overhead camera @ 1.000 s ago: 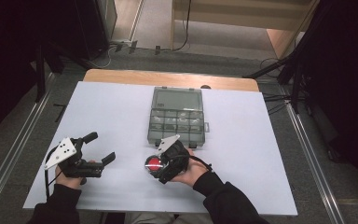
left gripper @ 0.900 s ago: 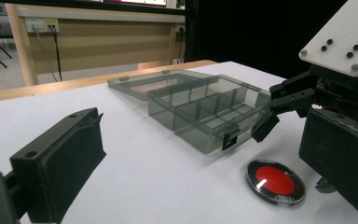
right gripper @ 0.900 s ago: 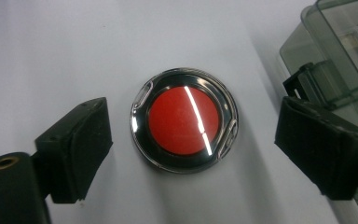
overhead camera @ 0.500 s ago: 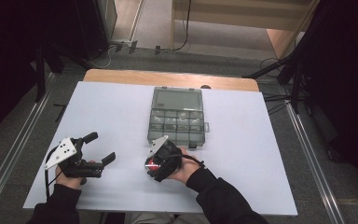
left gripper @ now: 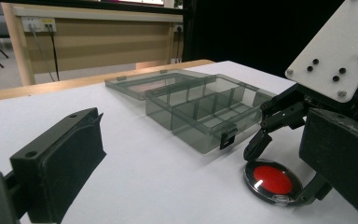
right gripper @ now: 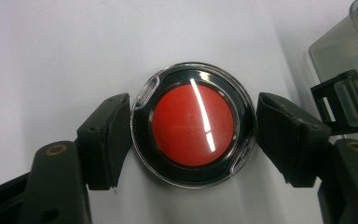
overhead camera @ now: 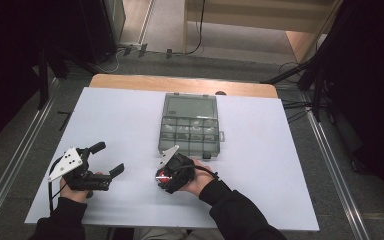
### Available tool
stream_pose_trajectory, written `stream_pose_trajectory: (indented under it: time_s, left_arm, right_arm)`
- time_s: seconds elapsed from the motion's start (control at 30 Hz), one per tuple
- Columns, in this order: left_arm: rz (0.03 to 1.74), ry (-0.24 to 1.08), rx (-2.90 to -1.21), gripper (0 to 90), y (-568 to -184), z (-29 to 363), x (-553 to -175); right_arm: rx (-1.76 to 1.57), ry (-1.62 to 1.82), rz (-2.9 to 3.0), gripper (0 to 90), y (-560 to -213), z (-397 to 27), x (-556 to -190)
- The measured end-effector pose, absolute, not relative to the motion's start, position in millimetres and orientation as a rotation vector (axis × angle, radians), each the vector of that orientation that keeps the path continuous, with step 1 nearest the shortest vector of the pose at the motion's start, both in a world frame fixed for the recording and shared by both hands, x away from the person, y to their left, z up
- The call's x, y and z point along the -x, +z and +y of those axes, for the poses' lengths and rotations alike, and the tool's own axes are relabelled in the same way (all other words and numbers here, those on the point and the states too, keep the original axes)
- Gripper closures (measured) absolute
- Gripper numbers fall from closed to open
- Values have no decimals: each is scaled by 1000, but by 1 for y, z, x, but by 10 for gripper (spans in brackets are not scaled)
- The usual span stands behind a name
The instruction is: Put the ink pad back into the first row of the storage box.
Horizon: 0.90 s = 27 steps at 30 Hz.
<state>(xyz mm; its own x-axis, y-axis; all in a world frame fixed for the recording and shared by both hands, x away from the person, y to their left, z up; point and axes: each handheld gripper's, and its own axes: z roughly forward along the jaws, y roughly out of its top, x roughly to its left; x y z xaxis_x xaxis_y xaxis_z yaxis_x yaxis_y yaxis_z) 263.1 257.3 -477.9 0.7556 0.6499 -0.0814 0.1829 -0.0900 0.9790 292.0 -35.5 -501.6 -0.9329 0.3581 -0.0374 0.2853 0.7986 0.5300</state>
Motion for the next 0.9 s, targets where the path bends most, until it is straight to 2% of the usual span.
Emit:
stream_pose_trajectory:
  time_s: [0.27, 0.9]
  left_arm:
    - [674, 444, -1647, 0, -478, 258, -263]
    - [674, 442, -1645, 0, -478, 258, -263]
  right_arm:
    - [-495, 853, 2860, 304, -496, -38, -292]
    - [-604, 961, 2754, 304, -450, -61, -311]
